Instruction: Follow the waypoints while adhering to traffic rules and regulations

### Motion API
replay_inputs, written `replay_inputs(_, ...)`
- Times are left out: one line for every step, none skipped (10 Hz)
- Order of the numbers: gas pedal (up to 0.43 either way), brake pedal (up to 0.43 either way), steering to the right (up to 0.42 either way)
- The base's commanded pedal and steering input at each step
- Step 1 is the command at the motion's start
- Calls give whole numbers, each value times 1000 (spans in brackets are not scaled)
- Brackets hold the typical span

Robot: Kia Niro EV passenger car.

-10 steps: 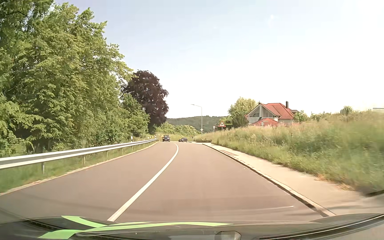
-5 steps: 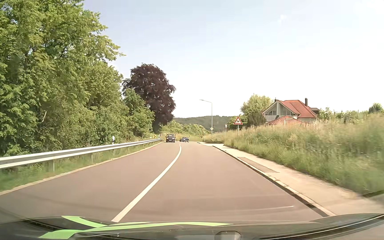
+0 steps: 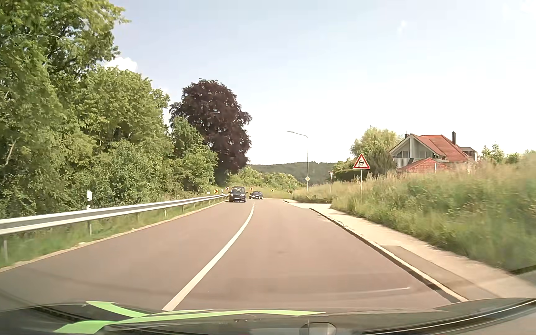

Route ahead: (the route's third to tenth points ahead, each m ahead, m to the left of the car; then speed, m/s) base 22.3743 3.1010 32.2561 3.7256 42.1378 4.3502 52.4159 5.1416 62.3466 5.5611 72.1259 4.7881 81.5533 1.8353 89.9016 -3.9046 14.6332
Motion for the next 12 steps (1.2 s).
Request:
replay_inputs(47, 0, -17)
replay_inputs(67, 0, -17)
replay_inputs(87, 0, -17)
replay_inputs(87, 0, -17)
replay_inputs(87, 0, -17)
replay_inputs(87, 0, -16)
replay_inputs(87, 0, -15)
replay_inputs(87, 0, -13)
replay_inputs(79, 0, -12)
replay_inputs(0, 0, -12)
replay_inputs(0, 0, -12)
replay_inputs(0, 0, -12)
